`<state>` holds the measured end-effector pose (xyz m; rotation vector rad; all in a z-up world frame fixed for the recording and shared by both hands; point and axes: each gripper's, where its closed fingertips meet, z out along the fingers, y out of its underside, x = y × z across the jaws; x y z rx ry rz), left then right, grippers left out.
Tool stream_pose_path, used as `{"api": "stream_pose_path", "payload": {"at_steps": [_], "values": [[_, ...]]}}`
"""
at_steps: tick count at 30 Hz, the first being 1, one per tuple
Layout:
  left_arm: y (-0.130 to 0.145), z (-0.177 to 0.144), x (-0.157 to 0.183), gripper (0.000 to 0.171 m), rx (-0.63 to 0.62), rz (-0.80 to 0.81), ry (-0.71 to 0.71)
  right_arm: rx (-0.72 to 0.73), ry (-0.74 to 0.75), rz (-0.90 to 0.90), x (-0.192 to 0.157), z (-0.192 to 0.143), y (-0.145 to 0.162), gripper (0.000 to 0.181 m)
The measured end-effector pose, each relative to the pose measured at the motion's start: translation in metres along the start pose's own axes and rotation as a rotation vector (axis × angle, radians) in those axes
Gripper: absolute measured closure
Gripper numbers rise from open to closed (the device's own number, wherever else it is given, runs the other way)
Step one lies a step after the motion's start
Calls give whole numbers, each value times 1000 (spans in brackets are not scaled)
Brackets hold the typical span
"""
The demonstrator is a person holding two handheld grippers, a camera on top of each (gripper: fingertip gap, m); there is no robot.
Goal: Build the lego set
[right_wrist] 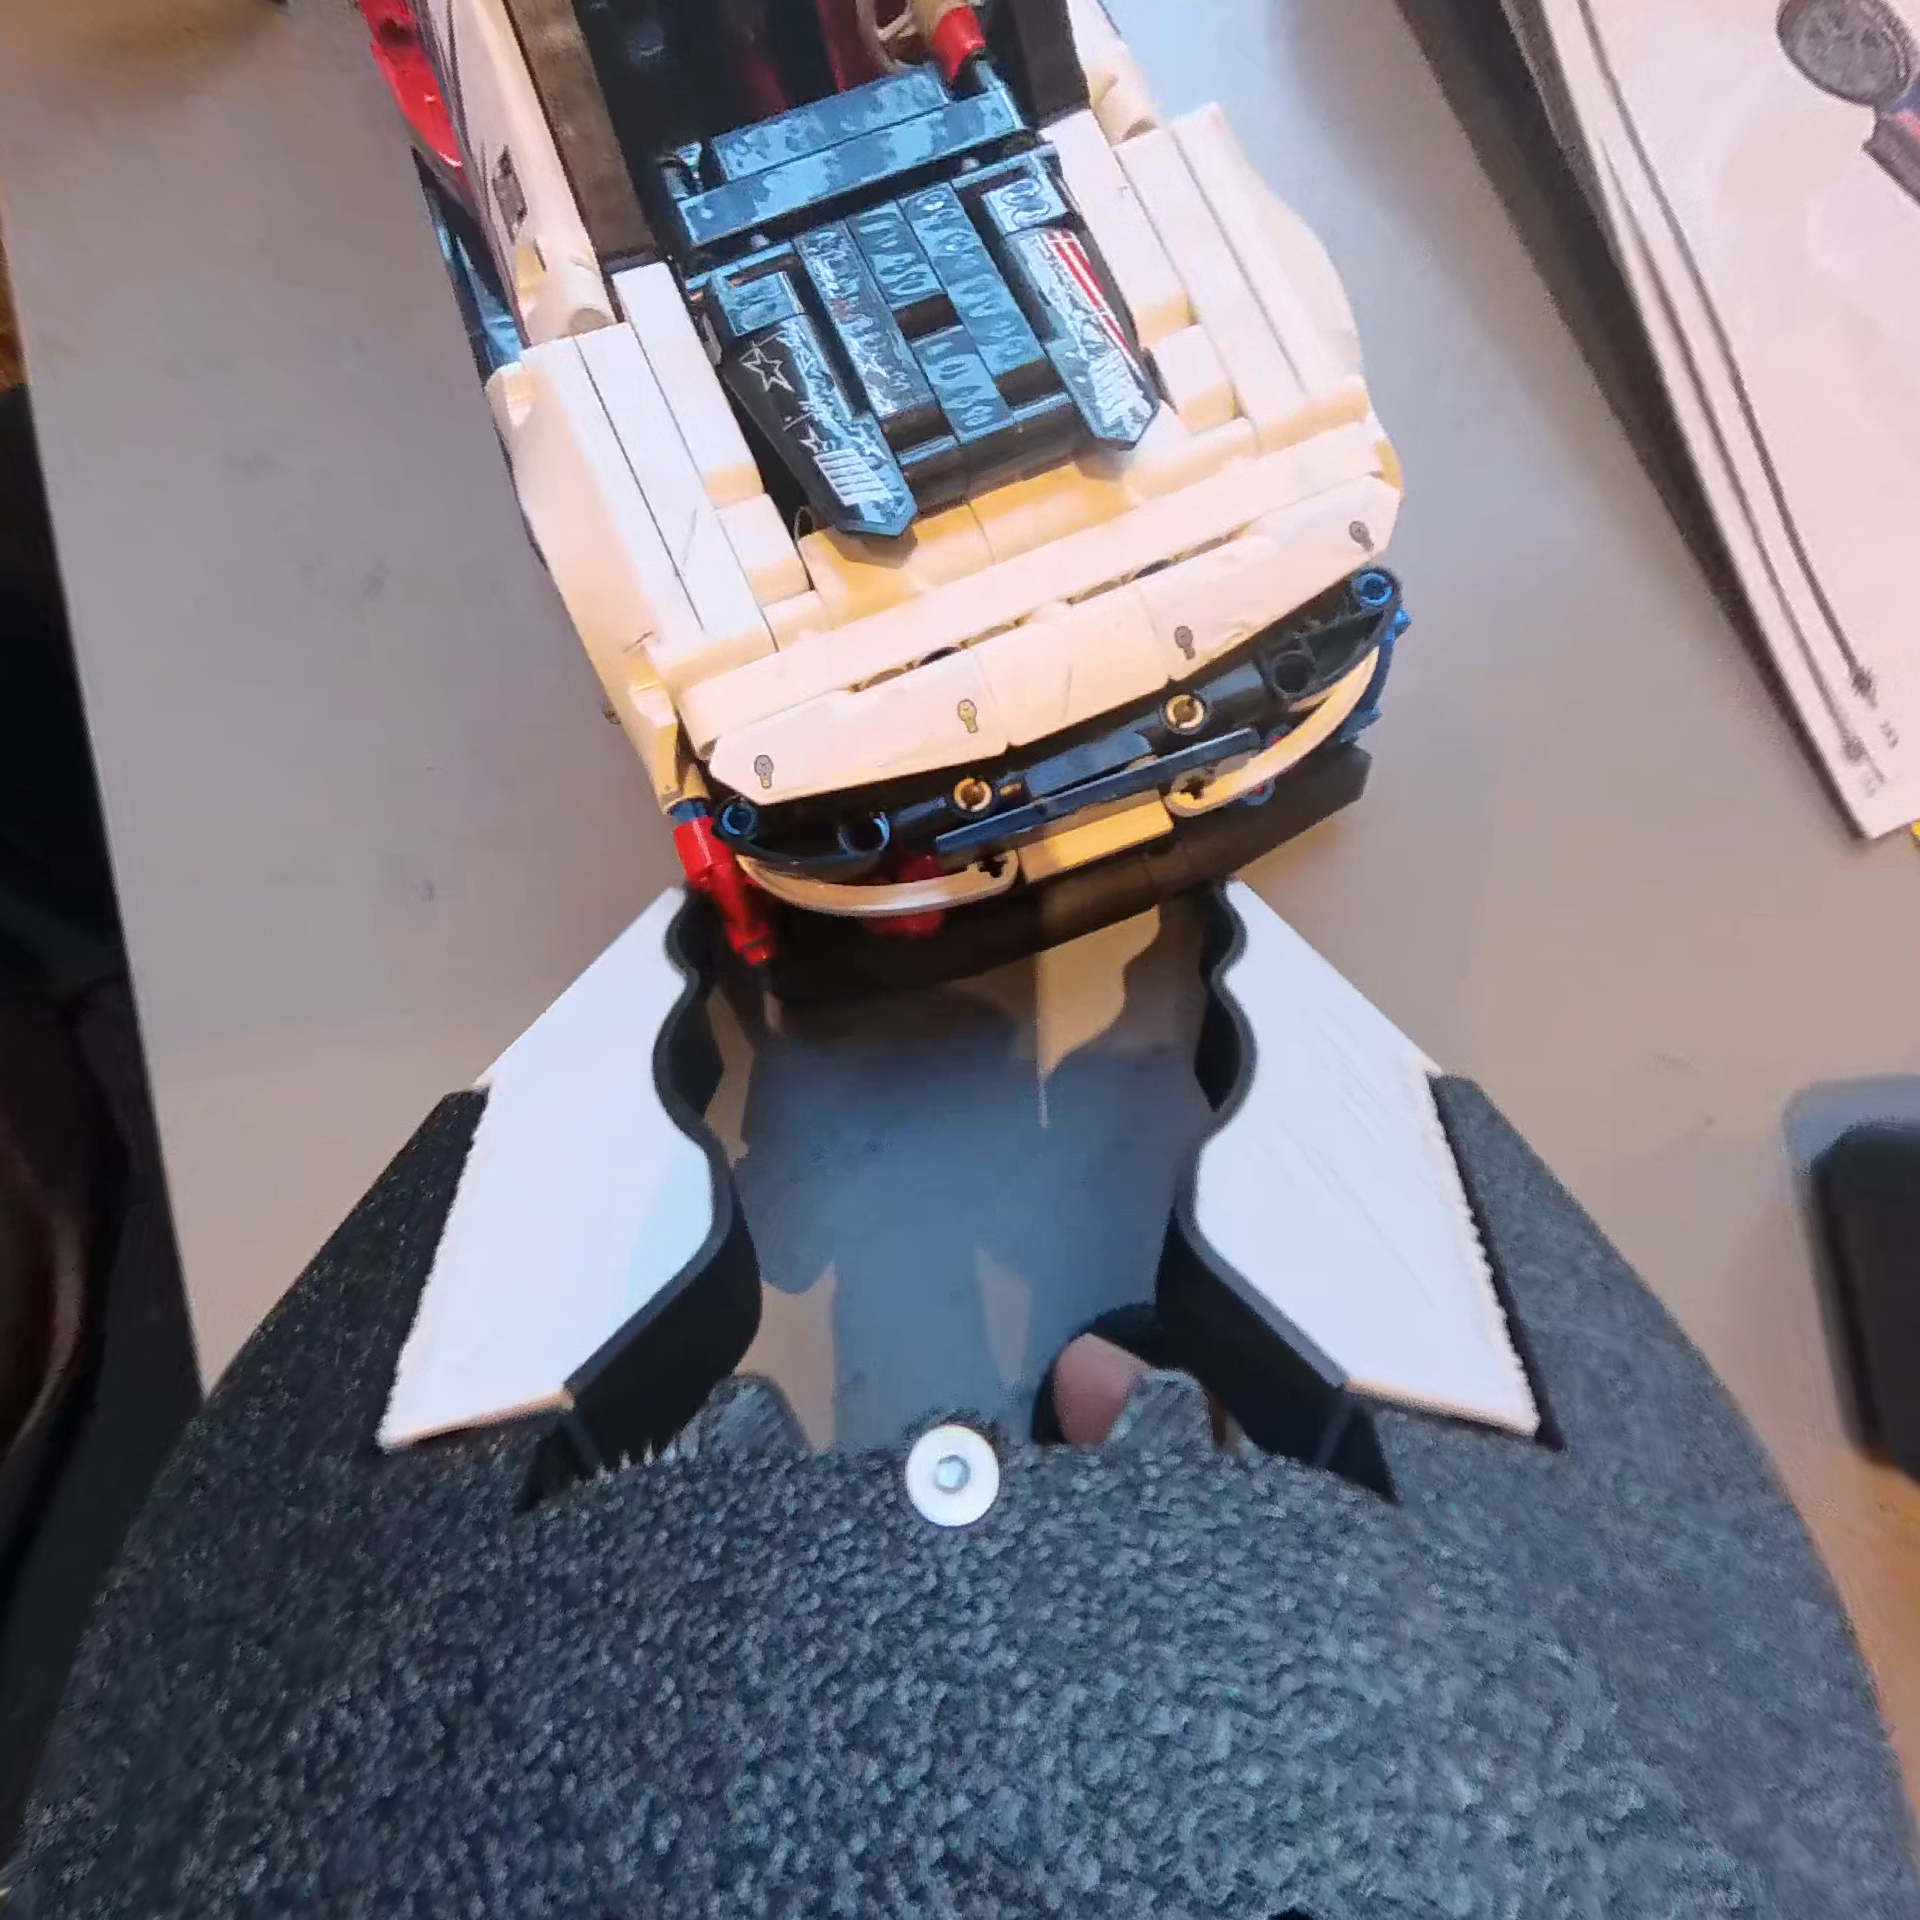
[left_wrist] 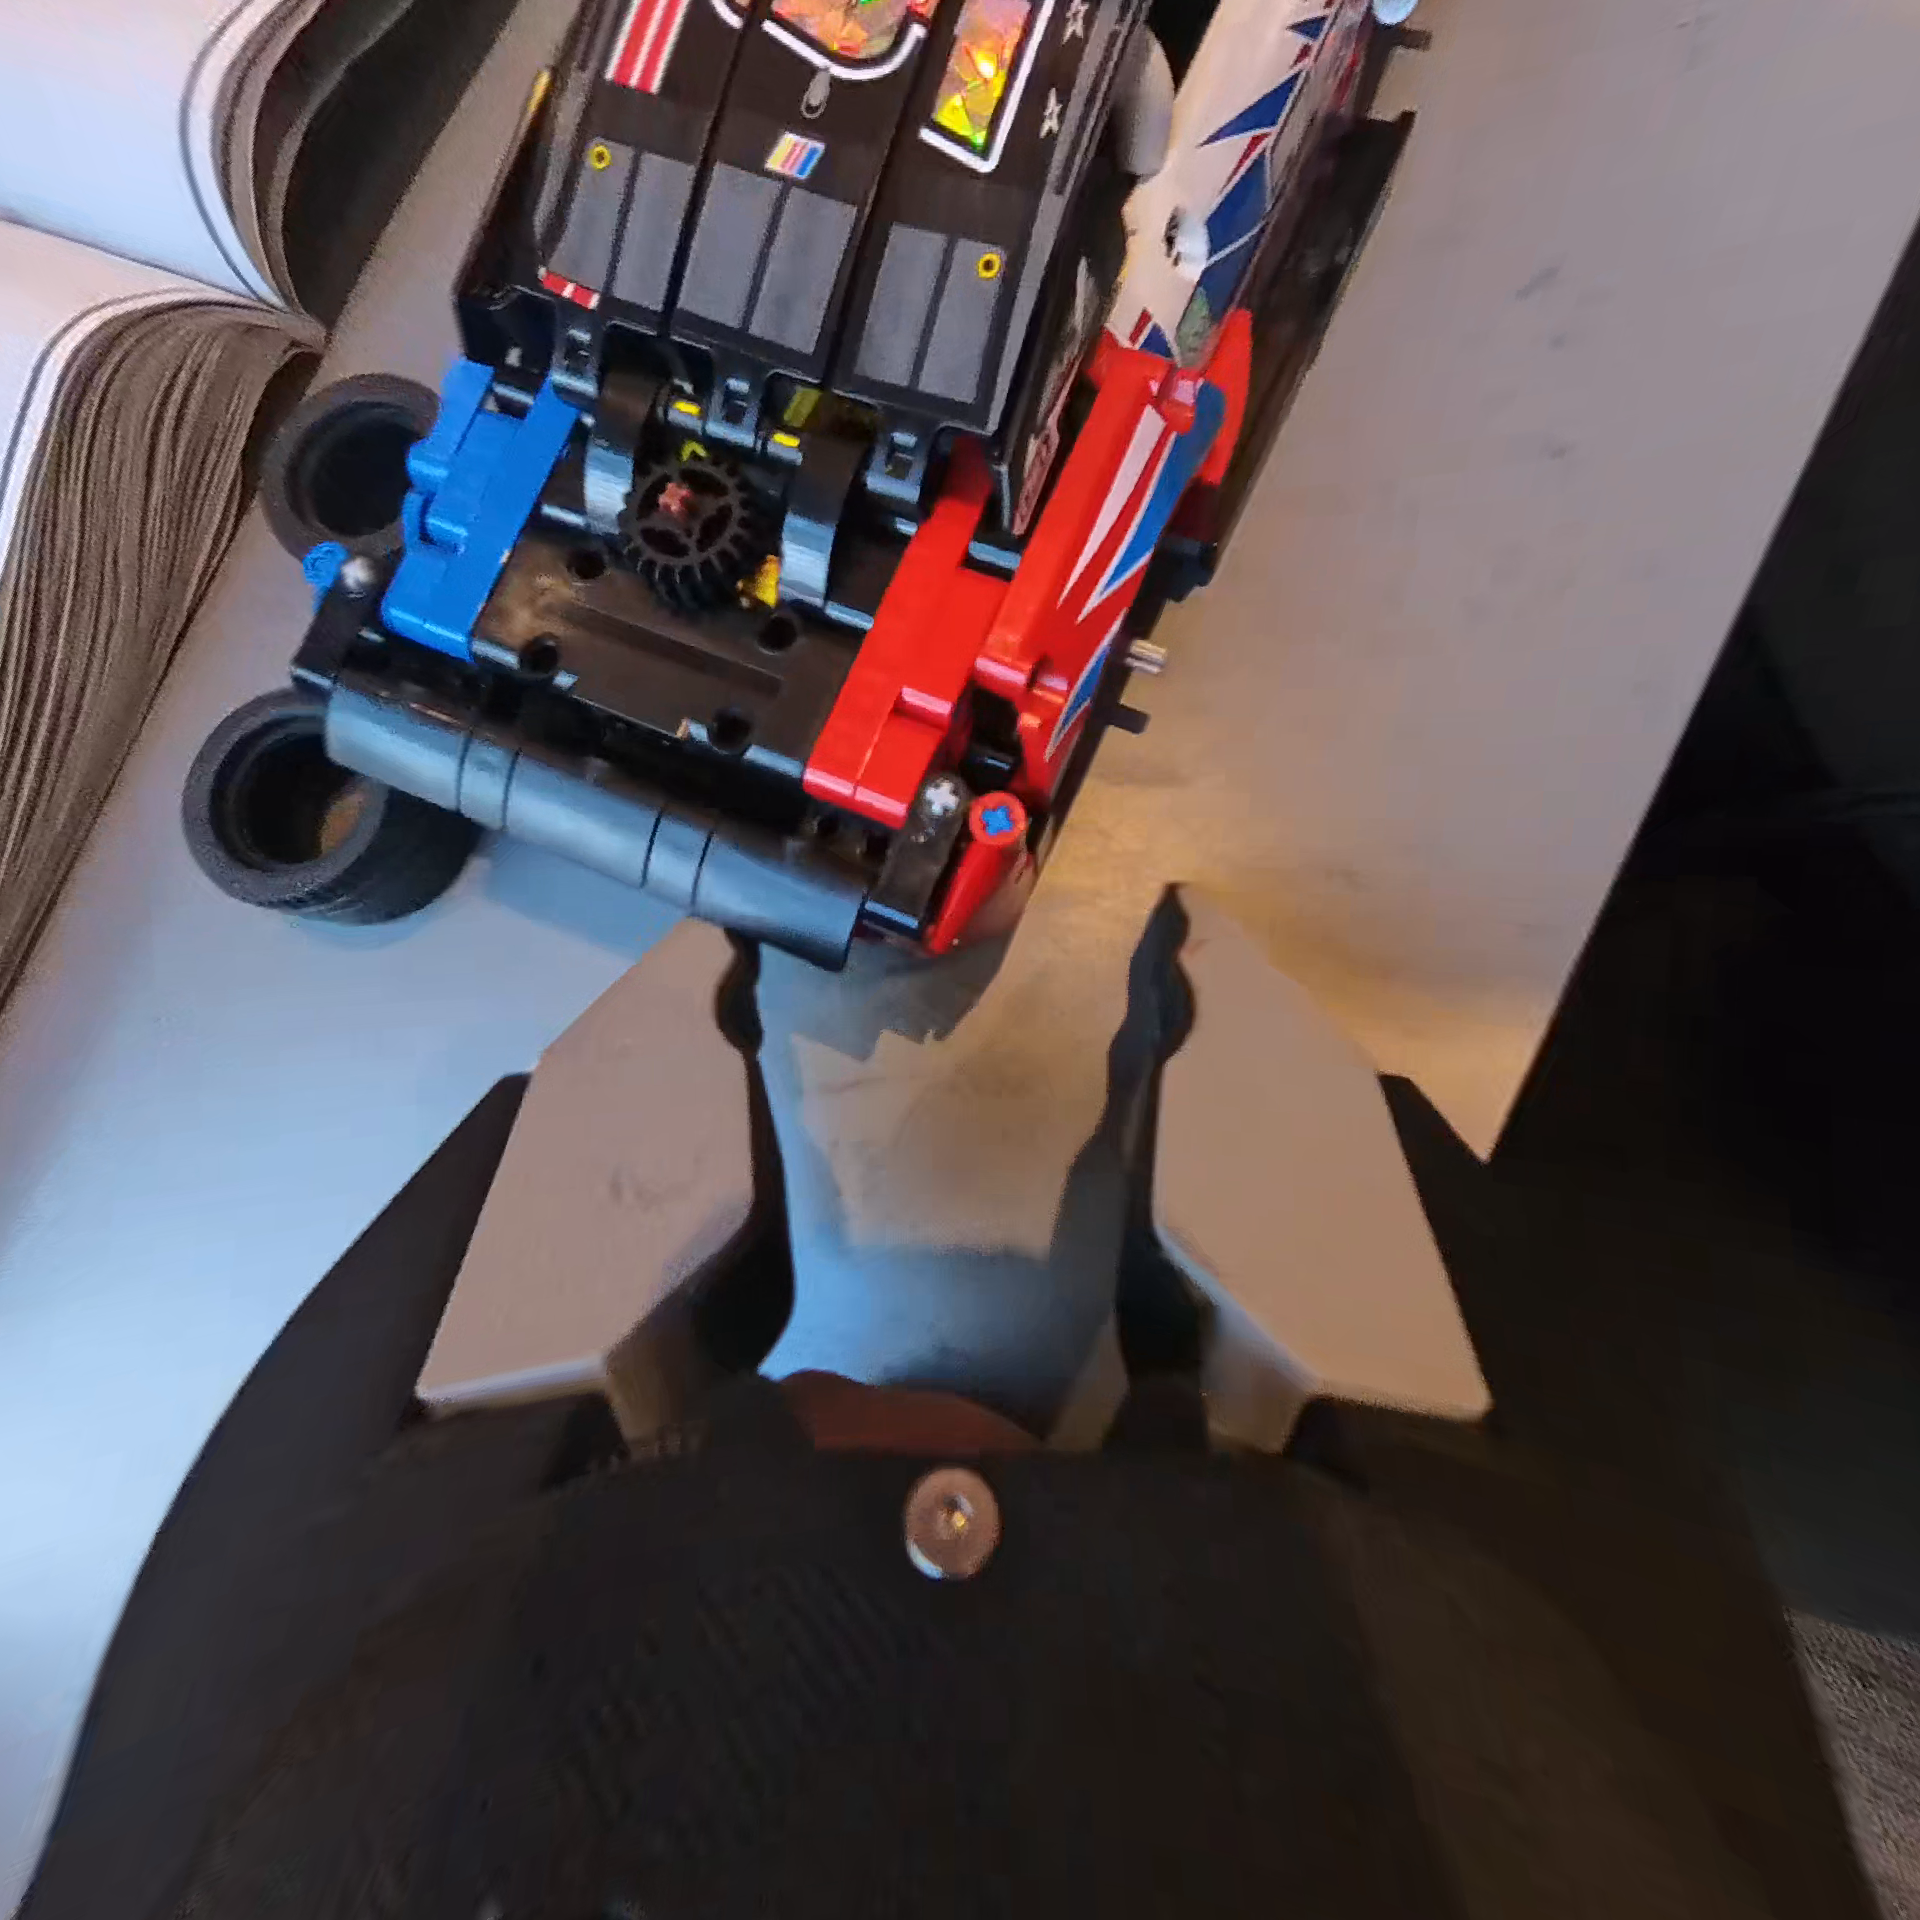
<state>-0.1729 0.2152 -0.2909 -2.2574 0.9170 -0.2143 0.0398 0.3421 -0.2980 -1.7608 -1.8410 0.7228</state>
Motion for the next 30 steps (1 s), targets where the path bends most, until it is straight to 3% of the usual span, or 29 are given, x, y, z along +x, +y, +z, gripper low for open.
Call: {"api": "stream_pose_path", "payload": {"at_steps": [3, 5, 6, 14, 18, 22, 25, 28, 30], "values": [[2, -7, 18, 120, 19, 46, -68, 3, 29, -7, -16, -10, 9, 95], [3, -12, 34, 129, 22, 73, -104, 6, 50, -49, -32, -17, 12, 107], [3, -14, 43, 129, 27, 82, -121, 4, 55, -78, -43, -20, 13, 96], [3, -25, 79, 126, 138, 74, -312, 47, 192, -64, -69, -33, 24, 115], [7, -32, 89, 102, 174, 187, -477, 57, 209, -107, -82, -39, 29, 124], [17, -45, 73, 85, 130, 443, -730, 95, 257, -250, -97, -43, 31, 144], [19, -52, 56, 61, 87, 561, -788, 110, 338, -344, -94, -51, 31, 130], [19, -51, 52, 54, 58, 609, -749, 108, 443, -430, -83, -63, 26, 97], [9, -51, 56, 56, 70, 646, -723, 86, 463, -495, -82, -63, 21, 91]]}}
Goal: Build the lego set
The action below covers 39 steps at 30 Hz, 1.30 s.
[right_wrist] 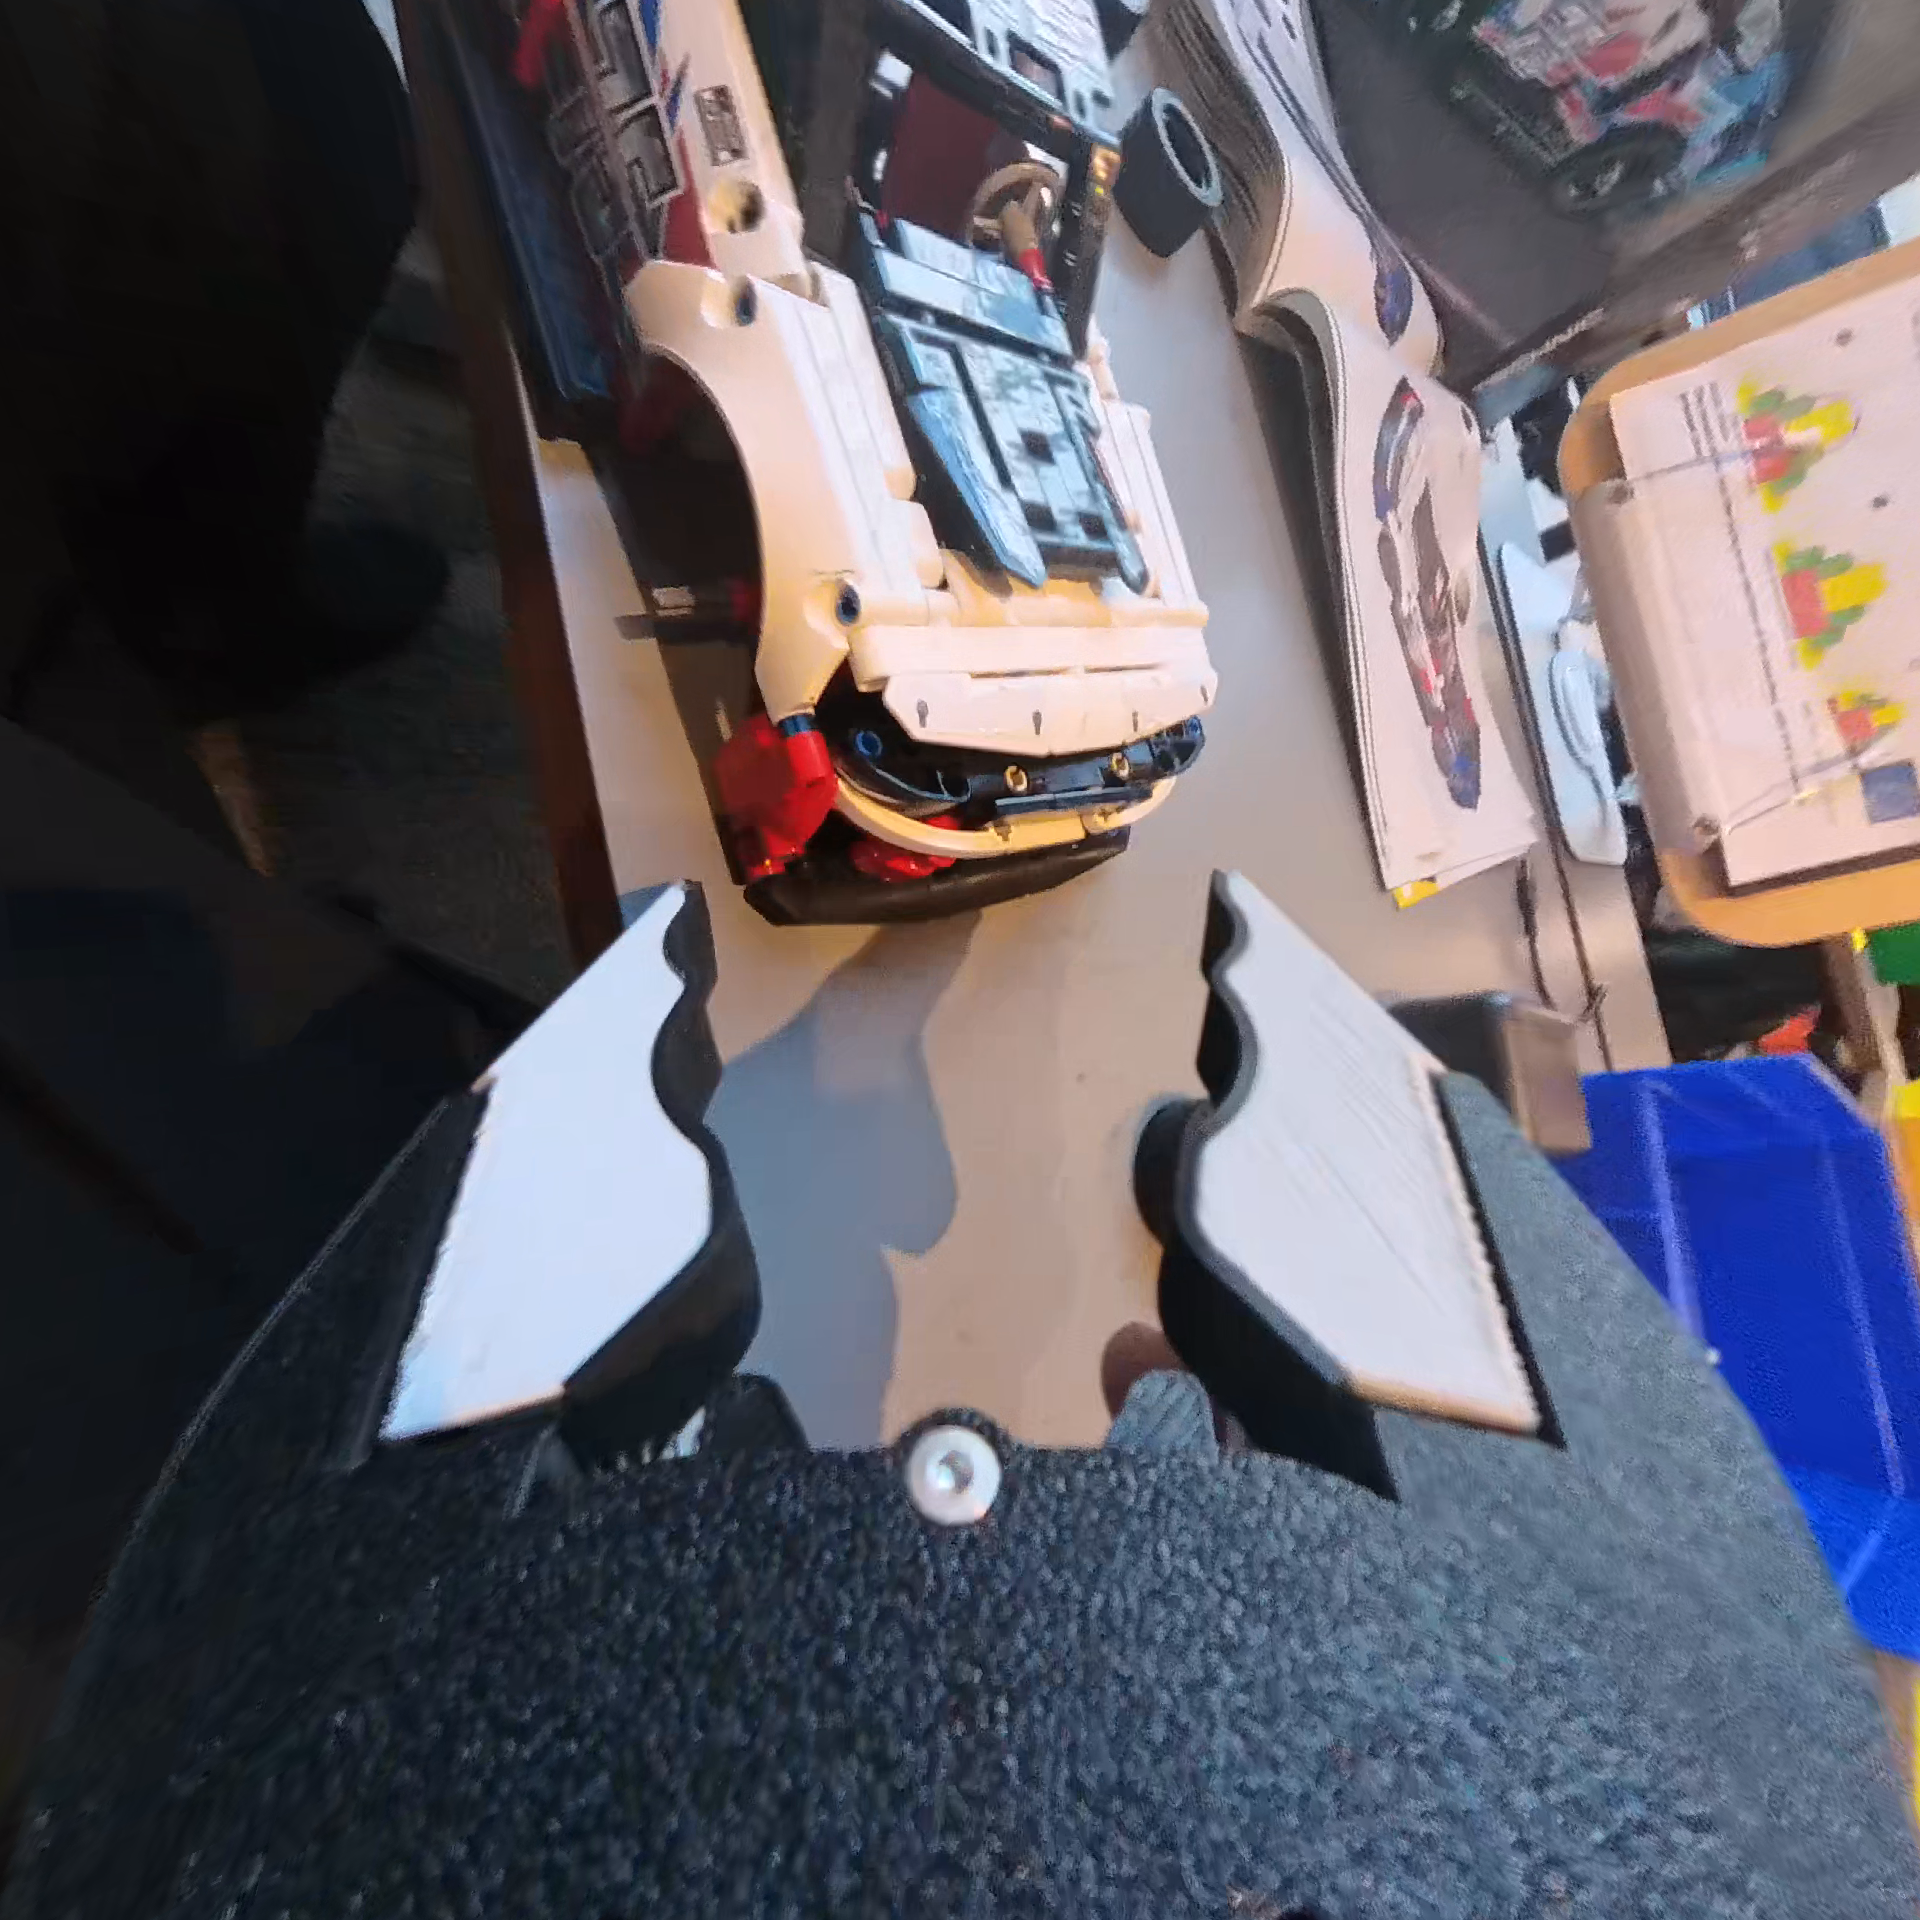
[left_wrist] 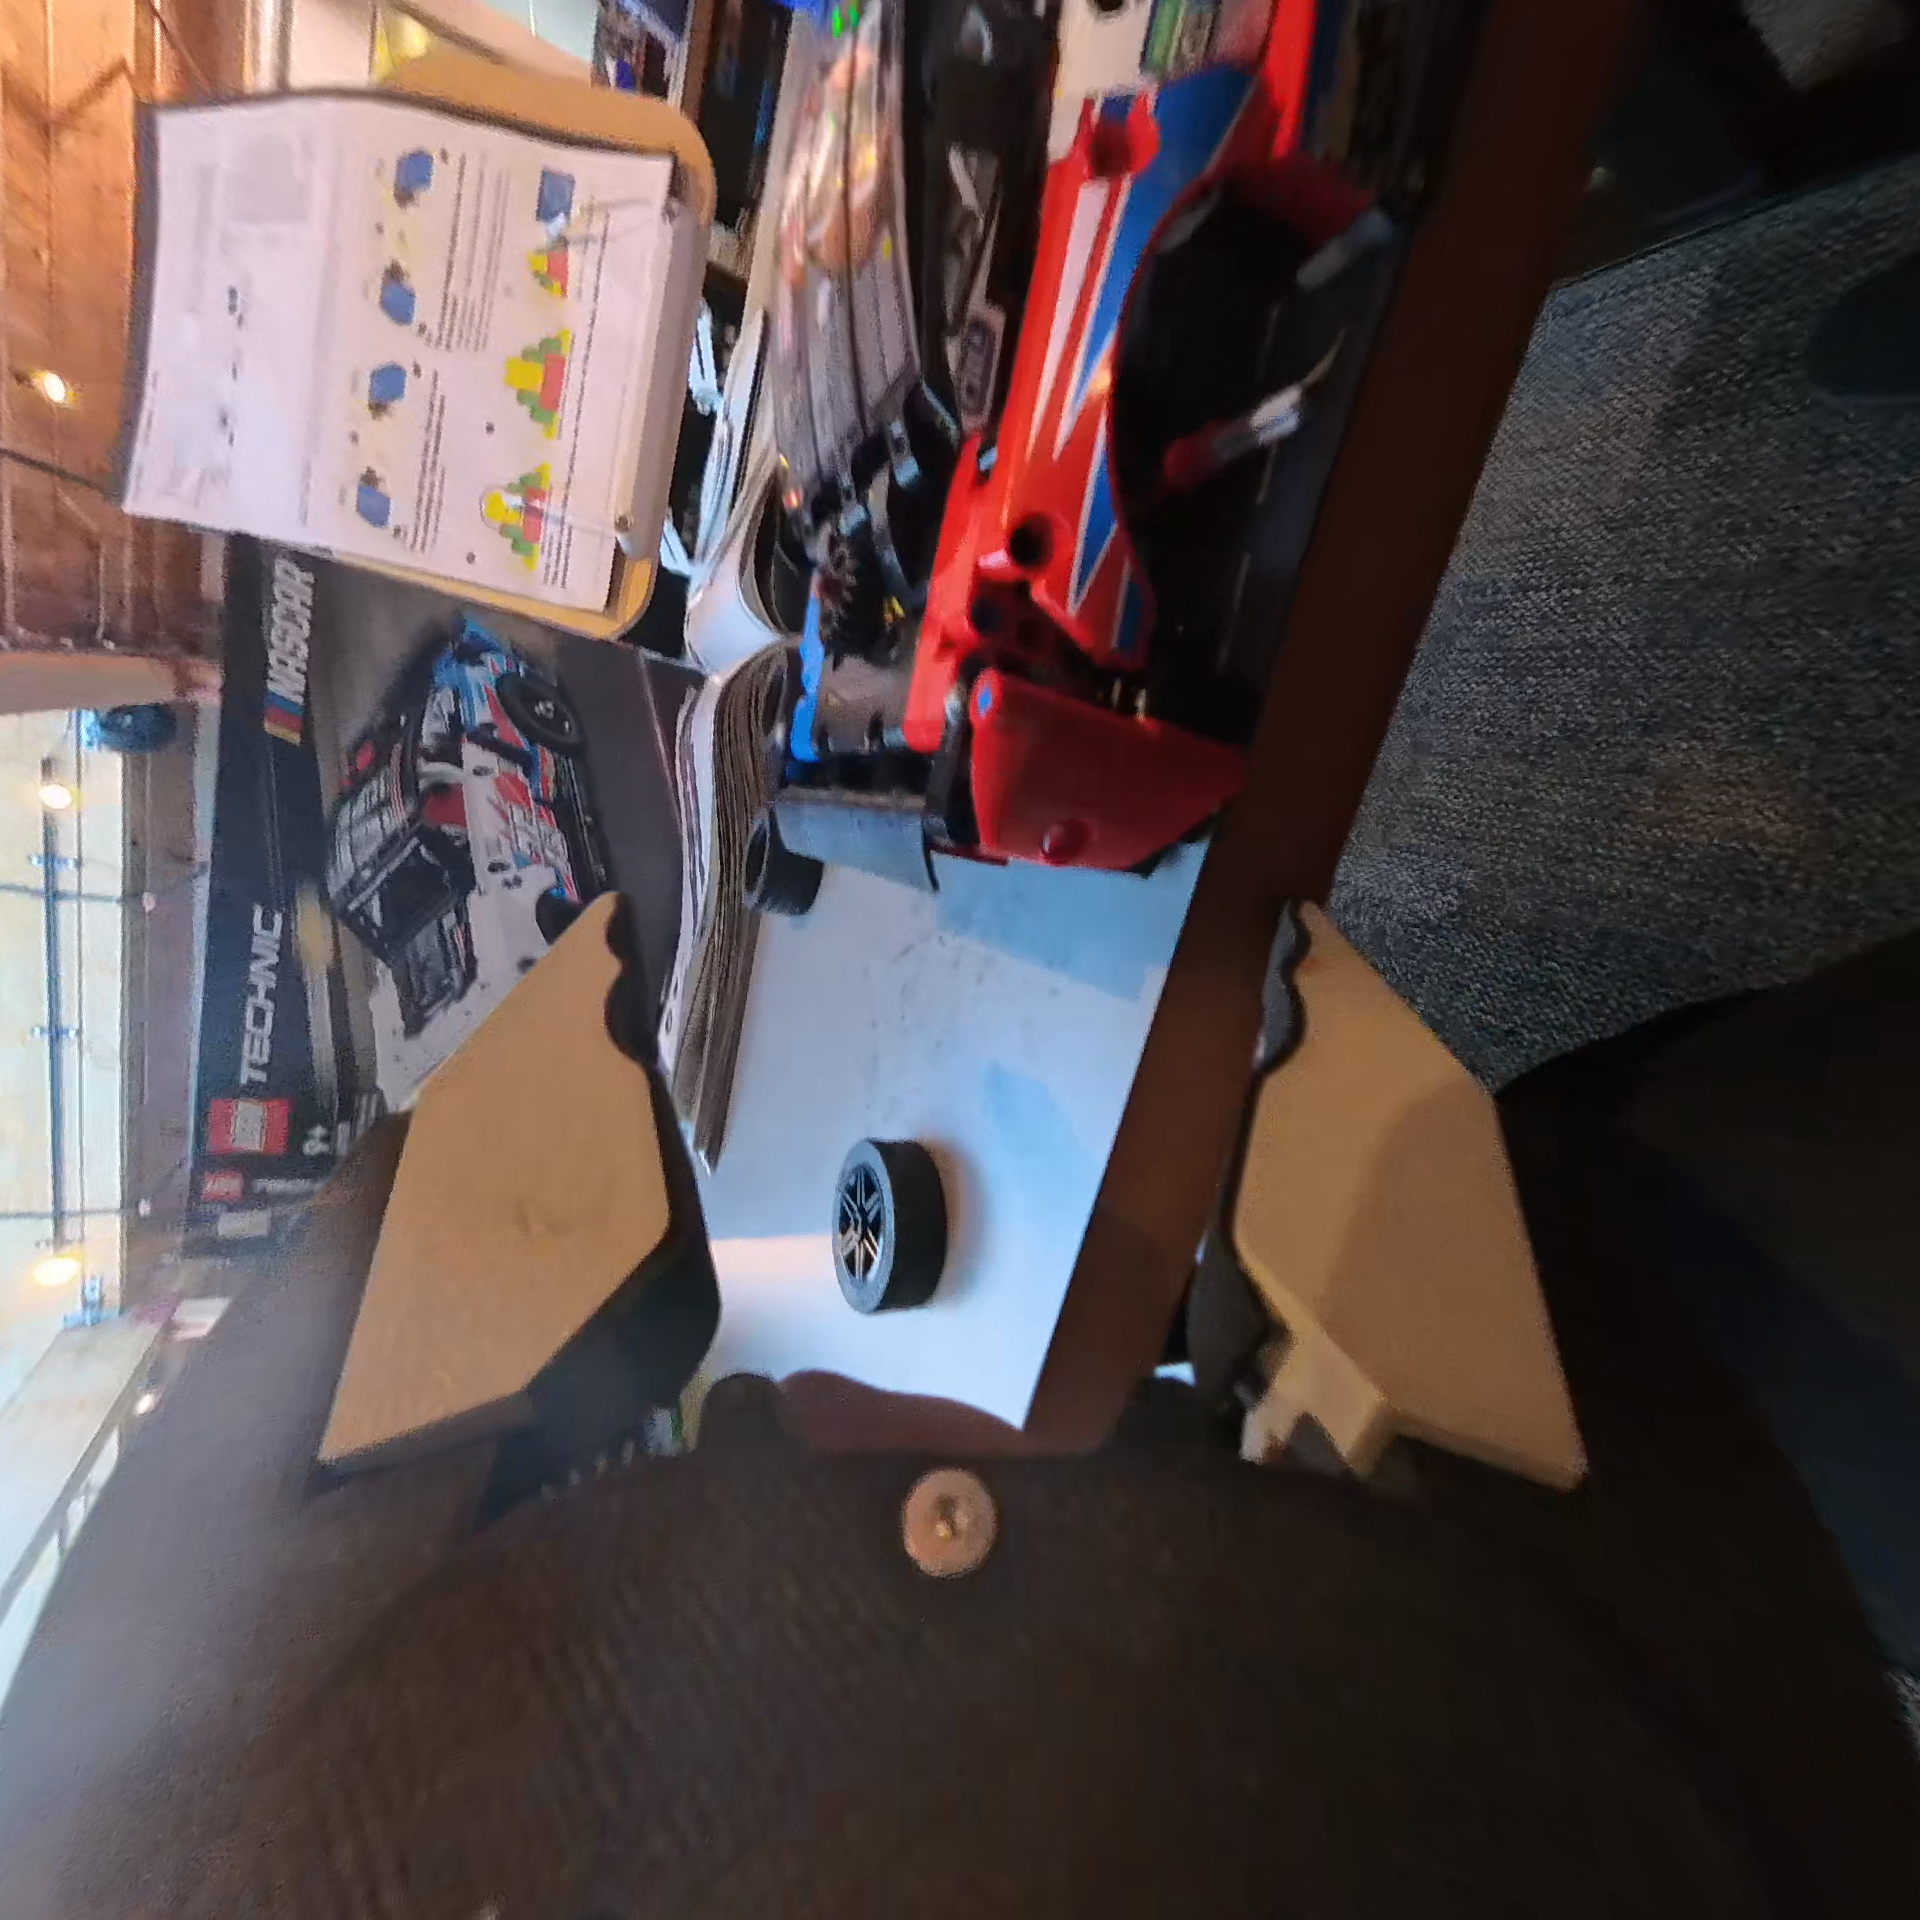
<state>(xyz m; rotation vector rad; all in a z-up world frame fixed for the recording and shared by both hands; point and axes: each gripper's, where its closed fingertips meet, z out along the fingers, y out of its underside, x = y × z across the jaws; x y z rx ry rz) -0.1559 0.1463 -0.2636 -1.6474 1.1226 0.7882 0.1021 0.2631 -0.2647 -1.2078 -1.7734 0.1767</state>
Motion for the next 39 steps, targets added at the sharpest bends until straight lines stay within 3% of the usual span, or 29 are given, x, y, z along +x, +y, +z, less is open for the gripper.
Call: {"api": "stream_pose_path", "payload": {"at_steps": [4, 6, 9, 10, 12, 17, 21, 23, 25, 26, 29, 31, 33, 36, 38, 39], "values": [[-3, 12, 12, 60, -19, -88, 143, -2, -47, 1, 3, 9, -5, 84], [4, 16, 27, 67, -65, -127, 223, -42, -136, 139, -1, 14, 0, 90], [1, 19, 44, 70, -63, -130, 270, -80, -201, 338, -3, 18, 10, 82], [0, 20, 48, 71, -67, -146, 282, -75, -243, 377, -9, 19, 9, 86], [-3, 22, 53, 70, -72, -186, 301, -42, -378, 403, -28, 15, 1, 125], [-17, 13, 49, 99, 7, -334, 260, -41, -303, 386, -29, 12, 0, 128], [-11, 3, 45, 117, 24, -252, 83, -11, -176, 312, -35, 2, -4, 135], [-4, -4, 37, 101, 13, -188, -32, 11, -107, 205, -33, -2, -5, 131], [5, -12, 22, 93, 7, -78, -152, 20, -46, 6, -33, -10, -1, 98], [9, -15, 16, 88, 8, -22, -192, 3, 22, -76, -25, -11, 4, 97], [19, -10, 8, 68, -48, 109, -200, -32, 25, -144, -27, -7, 8, 79], [12, -7, 5, 61, -28, 150, -202, -23, -25, -106, -35, -2, 0, 76], [3, -4, 5, 55, -7, 177, -212, -26, -44, -106, -42, 4, -6, 90], [-4, -2, 12, 66, 22, 213, -199, -14, -24, -102, -51, 6, -12, 87], [-7, -3, 22, 86, 48, 249, -198, 29, -23, -123, -63, -1, -23, 94], [-7, -5, 21, 86, 58, 242, -224, 45, -15, -150, -69, -5, -28, 100]]}}
